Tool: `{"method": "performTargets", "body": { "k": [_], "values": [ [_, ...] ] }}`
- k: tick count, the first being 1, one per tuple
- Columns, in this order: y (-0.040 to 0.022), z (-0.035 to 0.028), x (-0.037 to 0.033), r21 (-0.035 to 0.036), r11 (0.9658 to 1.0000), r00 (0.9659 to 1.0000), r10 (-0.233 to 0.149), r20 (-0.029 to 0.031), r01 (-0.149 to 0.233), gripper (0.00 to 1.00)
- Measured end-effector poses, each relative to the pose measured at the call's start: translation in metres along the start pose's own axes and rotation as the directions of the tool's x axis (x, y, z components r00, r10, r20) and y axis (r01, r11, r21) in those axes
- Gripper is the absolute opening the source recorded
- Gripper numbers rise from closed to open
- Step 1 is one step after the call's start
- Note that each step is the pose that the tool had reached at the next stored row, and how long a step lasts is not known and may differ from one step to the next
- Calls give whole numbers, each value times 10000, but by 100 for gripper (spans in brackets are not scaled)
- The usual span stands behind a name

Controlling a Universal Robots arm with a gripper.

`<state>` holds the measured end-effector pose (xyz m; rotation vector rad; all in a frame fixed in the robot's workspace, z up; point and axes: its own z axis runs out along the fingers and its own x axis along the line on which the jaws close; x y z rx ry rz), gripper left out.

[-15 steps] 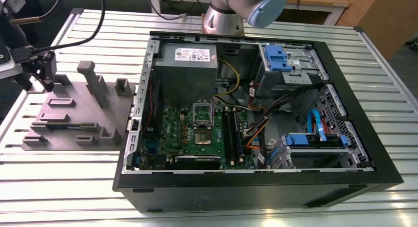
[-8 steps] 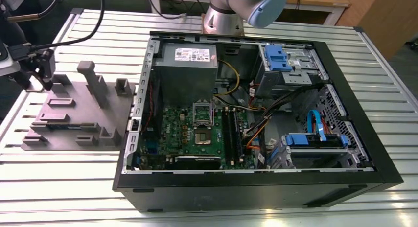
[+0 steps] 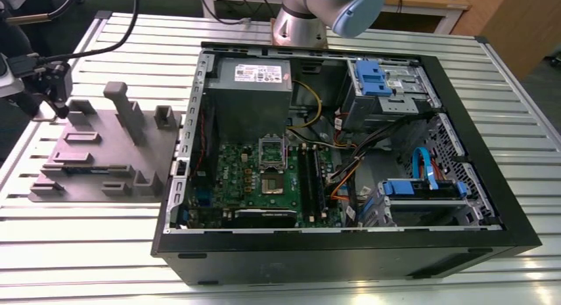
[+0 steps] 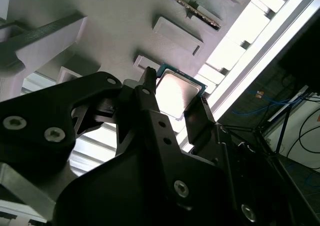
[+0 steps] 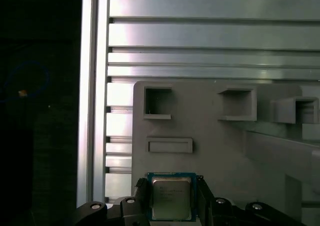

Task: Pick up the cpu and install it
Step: 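Pick up the cpu and move it towards the insertion slot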

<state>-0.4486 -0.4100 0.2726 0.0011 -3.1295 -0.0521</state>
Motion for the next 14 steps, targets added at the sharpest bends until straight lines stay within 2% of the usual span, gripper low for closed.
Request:
{"method": "performTargets", "body": {
  "k": [14],
  "values": [
    [3, -69, 1, -1, 10000, 10000, 1, 3, -1, 47]
  ]
}}
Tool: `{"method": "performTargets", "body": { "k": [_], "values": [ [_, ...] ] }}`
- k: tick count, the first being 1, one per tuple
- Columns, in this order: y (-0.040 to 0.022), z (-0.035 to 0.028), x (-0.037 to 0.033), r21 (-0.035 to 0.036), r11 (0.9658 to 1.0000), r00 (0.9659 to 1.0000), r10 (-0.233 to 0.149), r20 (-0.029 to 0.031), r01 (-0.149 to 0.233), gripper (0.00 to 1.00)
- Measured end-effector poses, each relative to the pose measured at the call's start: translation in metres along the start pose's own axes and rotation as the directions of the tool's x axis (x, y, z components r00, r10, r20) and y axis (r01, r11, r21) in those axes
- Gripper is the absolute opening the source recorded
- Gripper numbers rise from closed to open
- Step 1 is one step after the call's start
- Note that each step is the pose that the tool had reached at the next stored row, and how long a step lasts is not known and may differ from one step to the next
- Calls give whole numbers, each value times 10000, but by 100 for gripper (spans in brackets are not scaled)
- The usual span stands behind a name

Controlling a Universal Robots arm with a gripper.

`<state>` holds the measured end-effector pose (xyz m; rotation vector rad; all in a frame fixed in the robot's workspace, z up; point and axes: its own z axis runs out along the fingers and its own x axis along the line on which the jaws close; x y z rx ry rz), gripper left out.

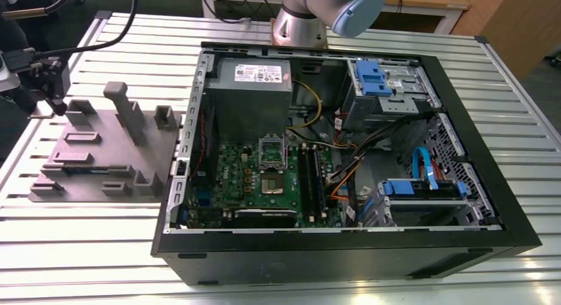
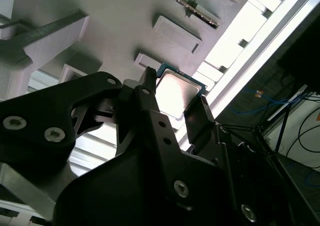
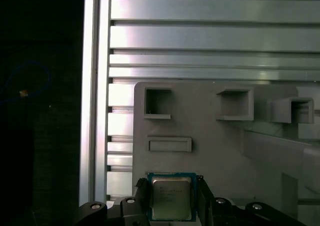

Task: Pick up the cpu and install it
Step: 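Pick up the cpu and move it towards the insertion slot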

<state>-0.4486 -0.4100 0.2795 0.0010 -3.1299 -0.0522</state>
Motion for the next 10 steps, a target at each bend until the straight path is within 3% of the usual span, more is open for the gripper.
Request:
{"method": "performTargets", "body": {
  "k": [10],
  "values": [
    [1, -33, 1, 3, 10000, 10000, 0, -4, 0, 47]
  ]
}}
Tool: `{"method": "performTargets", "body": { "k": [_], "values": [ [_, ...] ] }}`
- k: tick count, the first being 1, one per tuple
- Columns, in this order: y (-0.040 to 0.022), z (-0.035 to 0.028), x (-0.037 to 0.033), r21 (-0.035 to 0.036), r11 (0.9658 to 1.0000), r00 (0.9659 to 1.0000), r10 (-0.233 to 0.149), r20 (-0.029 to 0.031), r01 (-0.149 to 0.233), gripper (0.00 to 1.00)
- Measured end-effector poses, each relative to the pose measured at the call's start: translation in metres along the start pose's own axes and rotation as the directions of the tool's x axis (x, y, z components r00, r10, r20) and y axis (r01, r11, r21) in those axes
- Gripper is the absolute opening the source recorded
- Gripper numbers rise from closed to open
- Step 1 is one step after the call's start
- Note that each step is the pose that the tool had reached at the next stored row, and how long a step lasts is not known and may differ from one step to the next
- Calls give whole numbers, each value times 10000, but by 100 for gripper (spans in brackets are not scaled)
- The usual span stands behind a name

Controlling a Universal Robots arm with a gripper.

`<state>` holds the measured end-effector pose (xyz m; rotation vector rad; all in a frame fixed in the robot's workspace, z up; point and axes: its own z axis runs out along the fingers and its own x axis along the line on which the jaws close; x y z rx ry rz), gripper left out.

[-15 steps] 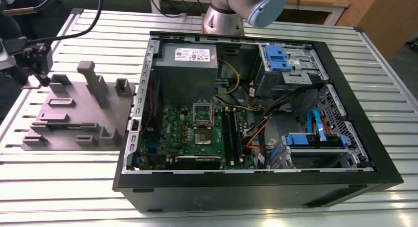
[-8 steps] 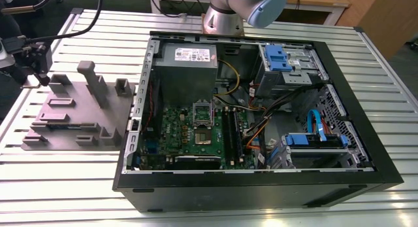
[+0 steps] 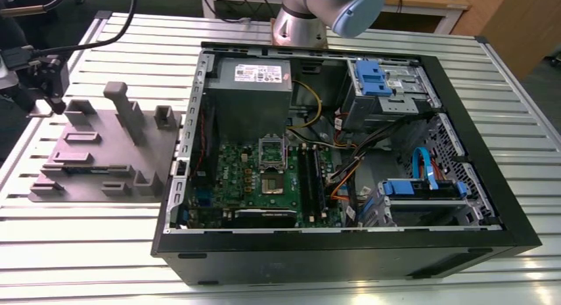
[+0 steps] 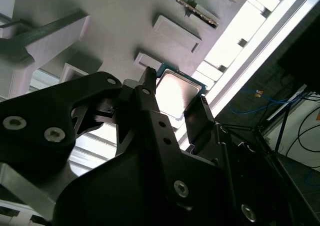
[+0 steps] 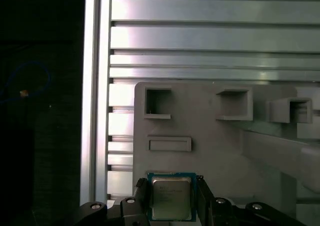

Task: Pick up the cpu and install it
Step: 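Pick up the cpu and move it towards the insertion slot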

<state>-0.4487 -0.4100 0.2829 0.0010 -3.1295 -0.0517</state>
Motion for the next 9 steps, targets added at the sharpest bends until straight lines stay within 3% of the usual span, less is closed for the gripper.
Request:
{"method": "performTargets", "body": {
  "k": [9],
  "values": [
    [2, -48, 0, -1, 10000, 10000, -1, 2, 1, 47]
  ]
}}
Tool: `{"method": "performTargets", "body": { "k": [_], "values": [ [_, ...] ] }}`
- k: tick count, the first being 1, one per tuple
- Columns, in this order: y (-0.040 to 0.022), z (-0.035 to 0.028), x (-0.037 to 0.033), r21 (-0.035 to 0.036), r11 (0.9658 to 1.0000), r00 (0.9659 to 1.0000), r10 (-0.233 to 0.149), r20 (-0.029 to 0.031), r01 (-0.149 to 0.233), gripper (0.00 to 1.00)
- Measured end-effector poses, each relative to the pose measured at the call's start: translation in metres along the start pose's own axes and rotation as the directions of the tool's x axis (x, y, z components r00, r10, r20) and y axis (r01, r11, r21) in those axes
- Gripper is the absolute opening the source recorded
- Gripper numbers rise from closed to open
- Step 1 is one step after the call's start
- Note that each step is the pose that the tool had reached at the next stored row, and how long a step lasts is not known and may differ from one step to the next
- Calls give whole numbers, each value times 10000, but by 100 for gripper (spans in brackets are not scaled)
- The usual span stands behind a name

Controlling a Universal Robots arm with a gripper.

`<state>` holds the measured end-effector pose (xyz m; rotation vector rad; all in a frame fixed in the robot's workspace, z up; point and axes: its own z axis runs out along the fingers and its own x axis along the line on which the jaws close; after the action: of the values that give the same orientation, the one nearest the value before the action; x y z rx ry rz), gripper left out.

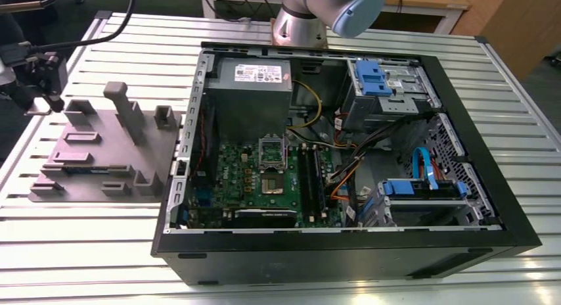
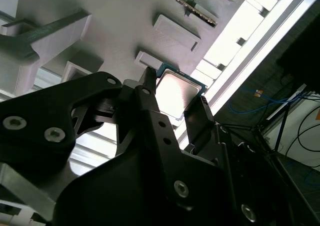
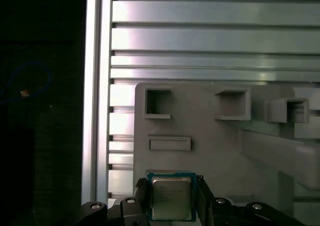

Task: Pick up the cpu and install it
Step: 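Pick up the cpu and move it towards the insertion slot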

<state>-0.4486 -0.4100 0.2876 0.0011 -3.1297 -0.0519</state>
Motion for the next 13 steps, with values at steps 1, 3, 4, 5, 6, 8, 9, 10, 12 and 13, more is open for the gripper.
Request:
{"method": "performTargets", "body": {
  "k": [1, 3, 4, 5, 6, 8, 9, 10, 12, 13],
  "values": [
    [0, -6, 0, 1, 10000, 10000, 0, -2, 0, 47],
    [1, -20, 0, 1, 10000, 10000, 0, -2, 0, 47],
    [1, -27, 1, 1, 10000, 10000, 0, -2, 0, 47],
    [1, -34, 1, 1, 10000, 10000, 0, -2, 0, 47],
    [1, -42, 1, 1, 10000, 10000, 1, -2, -1, 47],
    [2, -60, 1, 1, 10000, 10000, 1, -2, -1, 47],
    [3, -69, 1, 1, 10000, 10000, 2, -2, -2, 47],
    [5, -79, 1, 1, 10000, 10000, 2, -2, -2, 47],
    [6, -101, 1, 1, 10000, 10000, 3, -2, -3, 47],
    [7, -111, 1, 1, 10000, 10000, 3, -1, -3, 47]
  ]
}}
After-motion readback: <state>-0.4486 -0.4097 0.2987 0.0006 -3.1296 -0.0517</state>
